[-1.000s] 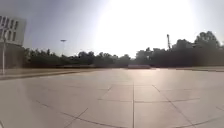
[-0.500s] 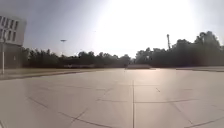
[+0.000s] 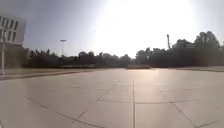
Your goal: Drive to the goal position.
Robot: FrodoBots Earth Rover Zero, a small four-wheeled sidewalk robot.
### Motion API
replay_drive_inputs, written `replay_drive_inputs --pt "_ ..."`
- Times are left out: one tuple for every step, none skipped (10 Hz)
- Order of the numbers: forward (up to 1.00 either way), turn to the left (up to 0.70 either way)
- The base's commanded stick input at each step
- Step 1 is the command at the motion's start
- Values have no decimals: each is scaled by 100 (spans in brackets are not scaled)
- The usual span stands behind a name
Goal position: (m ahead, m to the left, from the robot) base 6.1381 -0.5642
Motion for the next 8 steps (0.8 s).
replay_drive_inputs --pt "10 0" --pt "10 0" --pt "10 0" --pt "10 0" --pt "10 0" --pt "10 0" --pt "10 0" --pt "10 0"
